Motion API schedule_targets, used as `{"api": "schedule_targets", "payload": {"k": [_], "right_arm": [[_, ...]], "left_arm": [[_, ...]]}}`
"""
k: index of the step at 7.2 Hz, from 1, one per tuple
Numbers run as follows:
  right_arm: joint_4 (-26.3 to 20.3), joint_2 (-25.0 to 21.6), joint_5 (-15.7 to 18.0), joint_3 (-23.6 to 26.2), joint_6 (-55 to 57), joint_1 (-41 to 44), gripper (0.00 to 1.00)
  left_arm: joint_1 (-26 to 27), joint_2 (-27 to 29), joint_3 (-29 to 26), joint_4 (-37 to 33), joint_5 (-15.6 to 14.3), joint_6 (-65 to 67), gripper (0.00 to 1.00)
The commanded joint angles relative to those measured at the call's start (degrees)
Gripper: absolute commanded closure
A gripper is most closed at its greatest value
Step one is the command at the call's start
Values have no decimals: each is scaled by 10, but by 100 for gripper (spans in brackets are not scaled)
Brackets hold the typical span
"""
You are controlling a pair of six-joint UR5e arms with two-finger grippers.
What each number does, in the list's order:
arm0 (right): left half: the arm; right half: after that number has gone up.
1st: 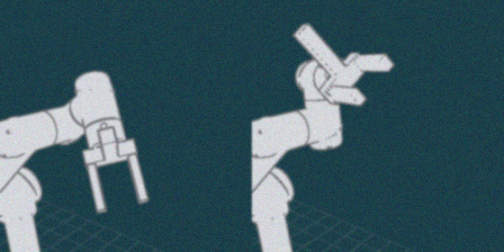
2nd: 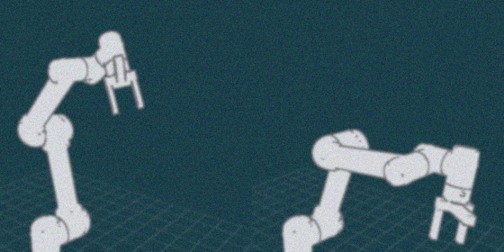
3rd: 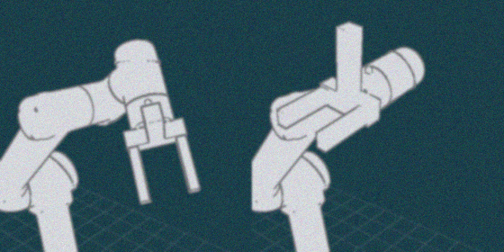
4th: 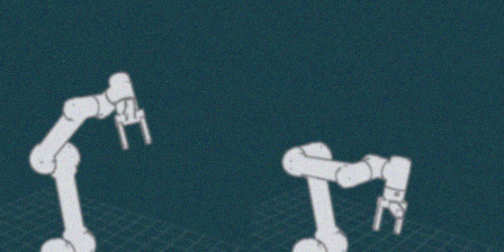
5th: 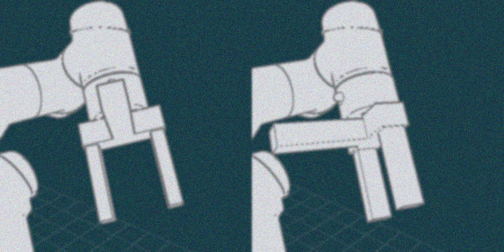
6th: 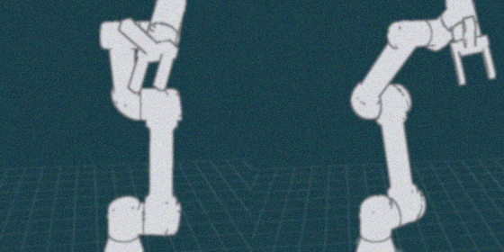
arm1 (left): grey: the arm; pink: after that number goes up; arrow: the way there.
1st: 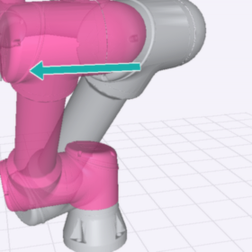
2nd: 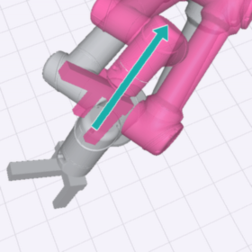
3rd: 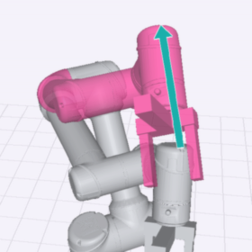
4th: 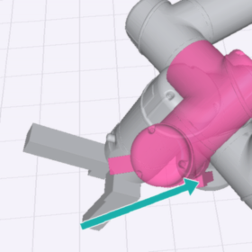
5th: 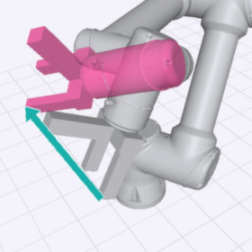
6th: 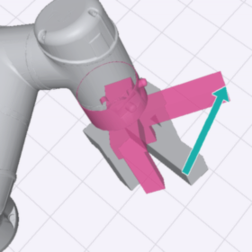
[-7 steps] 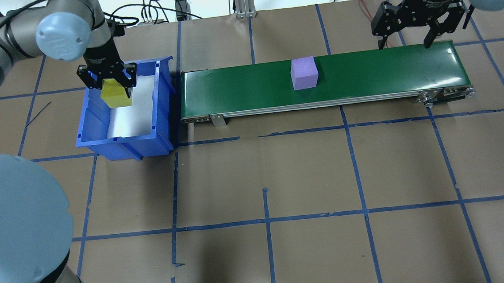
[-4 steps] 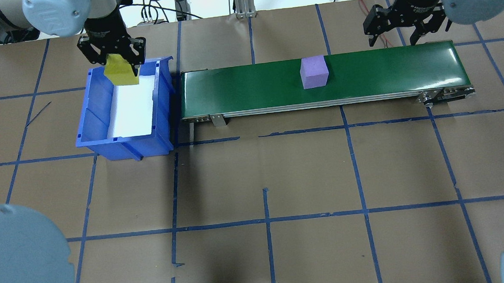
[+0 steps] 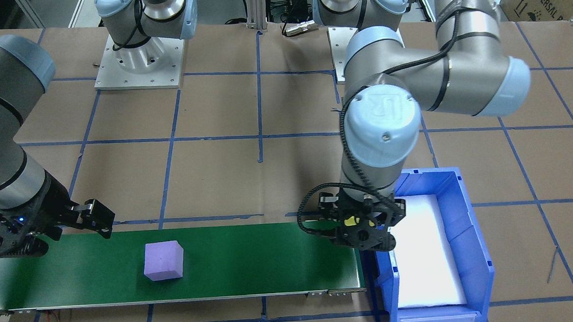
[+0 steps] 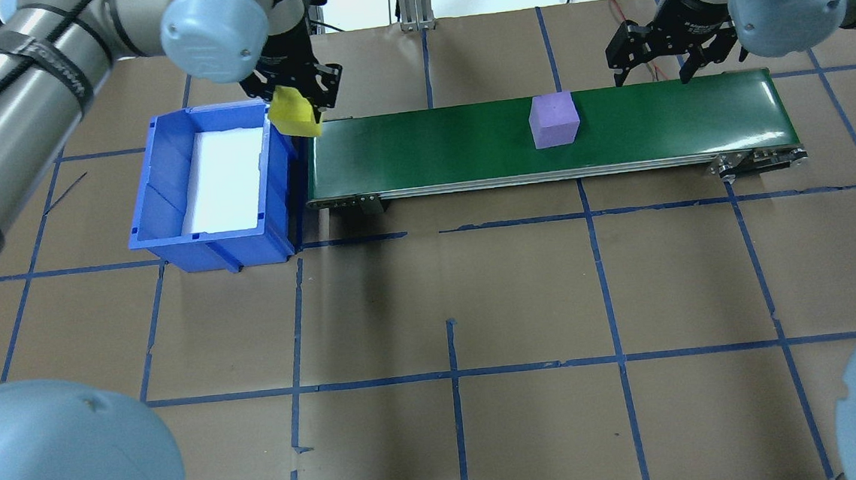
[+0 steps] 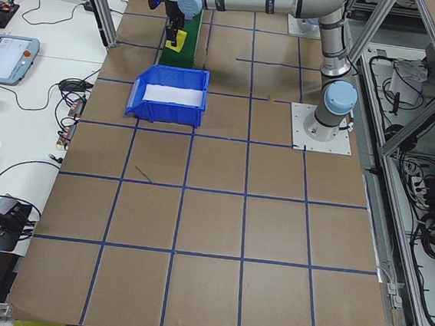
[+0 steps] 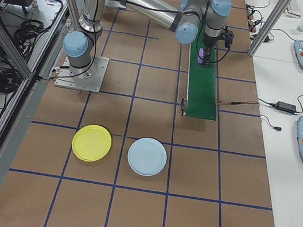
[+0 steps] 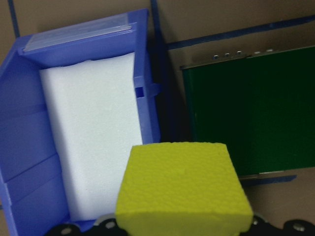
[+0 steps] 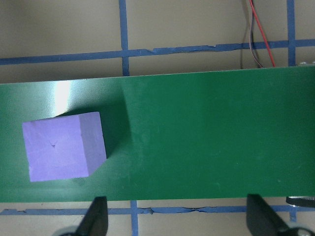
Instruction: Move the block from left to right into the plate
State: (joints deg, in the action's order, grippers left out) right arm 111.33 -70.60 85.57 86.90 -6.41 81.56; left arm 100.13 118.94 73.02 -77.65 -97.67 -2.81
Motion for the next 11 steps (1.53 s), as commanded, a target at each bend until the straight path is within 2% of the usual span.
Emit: {"api": "schedule_targets", "payload": {"k": [1, 2, 3, 4, 5, 6, 7, 9, 10, 11], "right_arm": [[20, 9, -1, 1, -3, 0, 0], [21, 17, 0, 0, 2, 1, 0], [21, 37, -1, -3, 3, 1, 0], [34, 51, -1, -7, 3, 1, 0], [60, 65, -1, -9, 3, 1, 0], [63, 64, -4, -9, 5, 1, 0], [64, 71, -58, -8, 4, 1, 0], [69, 82, -36, 1, 4, 1, 0], [70, 84, -35, 1, 4, 1, 0], [70, 85, -22, 2, 3, 0, 0]], "left_arm": [[23, 42, 12, 59, 5, 10, 46], [24, 51, 26, 69, 6, -2, 46], [24, 60, 45, 111, 8, 0, 46], [24, 58, 52, 107, 8, -3, 21], [24, 56, 50, 104, 8, -4, 9], [24, 51, 48, 95, 9, -3, 0], [24, 28, 44, 86, 18, -3, 0], [24, -55, 35, 6, 39, -3, 0], [10, -112, 44, -23, 102, 2, 0], [-33, -162, 52, -35, 157, -1, 0]]}}
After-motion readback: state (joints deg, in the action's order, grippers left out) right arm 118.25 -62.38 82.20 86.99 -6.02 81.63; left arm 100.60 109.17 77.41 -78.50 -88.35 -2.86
